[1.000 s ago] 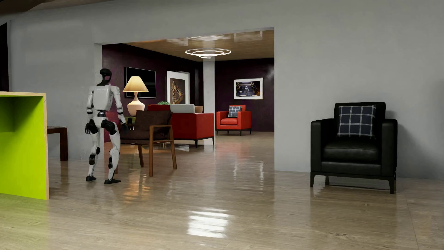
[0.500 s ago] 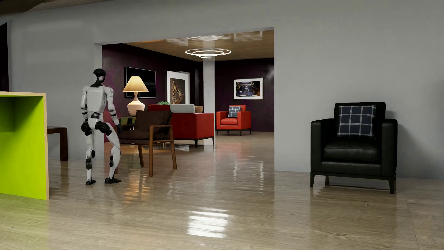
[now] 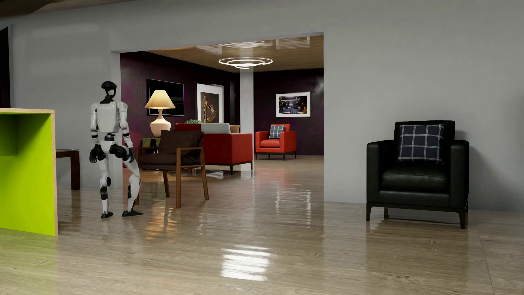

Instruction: Walk to chair

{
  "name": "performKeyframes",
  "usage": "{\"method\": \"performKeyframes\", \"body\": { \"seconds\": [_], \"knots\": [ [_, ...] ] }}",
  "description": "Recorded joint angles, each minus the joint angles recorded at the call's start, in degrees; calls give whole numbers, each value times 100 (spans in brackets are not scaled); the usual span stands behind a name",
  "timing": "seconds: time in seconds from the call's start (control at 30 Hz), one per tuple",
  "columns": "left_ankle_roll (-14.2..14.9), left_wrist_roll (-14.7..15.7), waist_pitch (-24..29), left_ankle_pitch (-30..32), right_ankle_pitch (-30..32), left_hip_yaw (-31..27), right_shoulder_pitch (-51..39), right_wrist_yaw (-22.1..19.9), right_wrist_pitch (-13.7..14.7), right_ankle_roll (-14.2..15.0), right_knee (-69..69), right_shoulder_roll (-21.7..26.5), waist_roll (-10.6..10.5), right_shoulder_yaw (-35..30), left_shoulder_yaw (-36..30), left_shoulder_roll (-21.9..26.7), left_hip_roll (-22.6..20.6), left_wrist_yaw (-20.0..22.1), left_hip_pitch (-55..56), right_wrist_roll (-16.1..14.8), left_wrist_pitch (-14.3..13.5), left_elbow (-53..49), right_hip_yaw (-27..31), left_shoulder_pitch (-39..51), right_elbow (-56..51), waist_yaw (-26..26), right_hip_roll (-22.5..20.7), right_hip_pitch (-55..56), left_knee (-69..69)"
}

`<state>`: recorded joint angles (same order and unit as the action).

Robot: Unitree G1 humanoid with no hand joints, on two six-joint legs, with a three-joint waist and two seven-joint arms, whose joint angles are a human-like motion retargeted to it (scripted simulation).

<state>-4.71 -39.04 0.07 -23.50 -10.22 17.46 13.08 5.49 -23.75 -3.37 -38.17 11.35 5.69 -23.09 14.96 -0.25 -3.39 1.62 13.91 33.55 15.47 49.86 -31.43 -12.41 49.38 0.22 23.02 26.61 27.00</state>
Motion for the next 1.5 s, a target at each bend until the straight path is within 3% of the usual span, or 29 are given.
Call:
{"method": "performKeyframes", "body": {
  "seconds": [0.1, 0.2, 0.33, 0.47, 0.57, 0.77, 0.83, 0.97, 1.07, 1.2, 1.33, 1.4, 1.5],
  "knots": [
    [220, -81, 31, -160, -87, -100, -394, -154, 23, -58, 257, 48, 116, -201, -43, -30, 59, -52, -37, 63, 9, 70, -257, 376, -299, 73, -62, -296, 47],
    [138, -31, -1, -310, -21, -89, -1043, -72, 143, -30, 513, 340, 172, -641, -159, -125, 118, -4, -127, 470, -110, -312, -324, 602, -540, 179, -209, -433, -78],
    [-47, 72, -14, -472, 7, 48, -1652, -482, 250, 77, 488, 518, 199, -497, -276, -153, 182, 147, -104, 287, -392, -652, -197, 605, -1087, 274, -293, -330, -72],
    [-141, 112, -5, -503, 172, 171, -1885, -690, 301, 76, 411, 387, 174, -359, -185, -82, 219, 176, -118, 29, -188, -558, -2, 586, -1299, 316, -354, -207, -75],
    [-152, 57, -33, -490, 252, 243, -1858, -625, 239, 24, 542, 235, 126, -430, -103, 7, 244, 108, -139, -76, -45, -349, 69, 491, -1050, 317, -457, -203, -154],
    [-95, 26, -66, -329, 273, 339, -1403, 18, 60, -99, 816, 175, -6, -734, 76, 79, 255, 56, -164, -210, -10, -280, 109, 241, -9, 261, -591, -253, -258],
    [-162, 80, -66, 39, 217, 395, -1156, -23, 22, -83, 732, 225, -41, -761, 151, 11, 228, 59, -170, -200, 17, -367, 187, 188, 146, 251, -556, -198, -297],
    [-202, 12, -36, 26, 106, 520, -602, -478, -96, -44, 476, 188, -65, -423, 117, -65, 172, 94, -184, -405, -114, -293, 374, 157, 136, 225, -470, -28, -257],
    [-213, -158, 8, 4, 93, 558, -447, -358, -71, -29, 457, 144, -80, -362, -67, -49, 180, 49, -178, -456, -153, -154, 413, 287, 45, 151, -475, -21, -221],
    [-222, -269, 69, 13, 153, 649, -597, -434, -11, -40, 528, 51, -99, -326, -366, -17, 219, 31, -157, -347, -284, -160, 491, 519, -180, 69, -563, 38, -241],
    [-236, -281, 139, 88, 258, 751, -996, -247, 118, -50, 666, 168, -107, -910, -677, 49, 259, 66, -54, 439, -490, -367, 554, 690, -306, 46, -666, 150, -299],
    [-241, -253, 178, 152, 319, 773, -1155, -84, 101, -61, 754, 175, -103, -960, -777, 69, 260, 81, 19, 594, -516, -444, 557, 786, -281, 45, -699, 212, -353],
    [-242, -201, 232, 258, 418, 775, -1167, -365, 76, -88, 925, 50, -84, -400, -894, 102, 251, 122, 141, 67, -472, -528, 526, 906, -449, 52, -739, 291, -448]
  ]
}}
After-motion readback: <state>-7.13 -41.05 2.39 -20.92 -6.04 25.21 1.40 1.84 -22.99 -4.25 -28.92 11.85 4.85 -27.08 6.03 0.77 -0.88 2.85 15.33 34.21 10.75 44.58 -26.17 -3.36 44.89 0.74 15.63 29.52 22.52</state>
